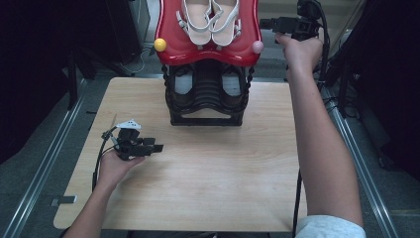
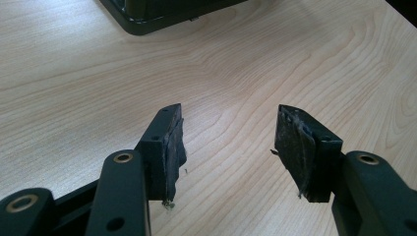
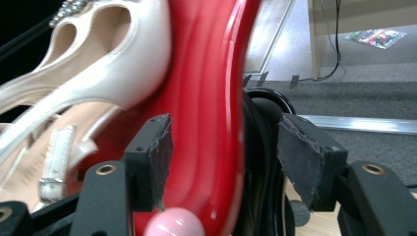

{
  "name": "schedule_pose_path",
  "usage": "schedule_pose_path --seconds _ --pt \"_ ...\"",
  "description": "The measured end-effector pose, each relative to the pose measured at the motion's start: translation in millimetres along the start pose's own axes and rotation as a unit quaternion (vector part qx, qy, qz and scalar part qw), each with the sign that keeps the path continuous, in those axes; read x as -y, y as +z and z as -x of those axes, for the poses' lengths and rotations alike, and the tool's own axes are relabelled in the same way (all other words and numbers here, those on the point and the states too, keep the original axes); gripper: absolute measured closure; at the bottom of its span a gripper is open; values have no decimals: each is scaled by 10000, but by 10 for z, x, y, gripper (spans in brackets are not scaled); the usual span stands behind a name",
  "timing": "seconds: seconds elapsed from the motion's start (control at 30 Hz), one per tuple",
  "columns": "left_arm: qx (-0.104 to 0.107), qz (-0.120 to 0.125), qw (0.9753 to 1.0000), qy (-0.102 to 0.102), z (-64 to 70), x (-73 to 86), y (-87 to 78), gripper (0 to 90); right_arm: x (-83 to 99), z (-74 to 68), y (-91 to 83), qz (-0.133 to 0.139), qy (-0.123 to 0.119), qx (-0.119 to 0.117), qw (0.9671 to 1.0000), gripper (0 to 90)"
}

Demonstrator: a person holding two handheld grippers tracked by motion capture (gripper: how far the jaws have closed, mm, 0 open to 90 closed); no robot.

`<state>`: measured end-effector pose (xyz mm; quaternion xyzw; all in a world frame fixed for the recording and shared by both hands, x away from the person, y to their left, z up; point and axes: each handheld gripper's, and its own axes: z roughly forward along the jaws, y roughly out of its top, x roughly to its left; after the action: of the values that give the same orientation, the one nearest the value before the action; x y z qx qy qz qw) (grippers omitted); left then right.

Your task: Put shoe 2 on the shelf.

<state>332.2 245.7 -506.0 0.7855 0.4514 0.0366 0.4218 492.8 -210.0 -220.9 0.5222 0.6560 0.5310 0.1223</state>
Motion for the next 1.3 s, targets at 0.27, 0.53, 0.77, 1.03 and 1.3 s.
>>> schedule_pose_path --seconds 0.27,0.53,0.77,1.03,1.3 --pt "-18 63 10000 -16 6 -1 -6 447 120 214 -56 -65 0 116 9999 382" --pt "-22 -10 10000 -10 1 1 2 444 287 397 -85 -68 111 128 9998 383" --pt "-16 7 10000 -24 3 1 3 443 465 456 -70 -168 -20 122 9998 388" --pt "-13 43 10000 -11 3 2 4 441 659 504 -58 -265 36 -52 9996 389" --pt "-13 39 10000 1 14 1 14 441 861 533 -56 -319 8 -126 9994 389"
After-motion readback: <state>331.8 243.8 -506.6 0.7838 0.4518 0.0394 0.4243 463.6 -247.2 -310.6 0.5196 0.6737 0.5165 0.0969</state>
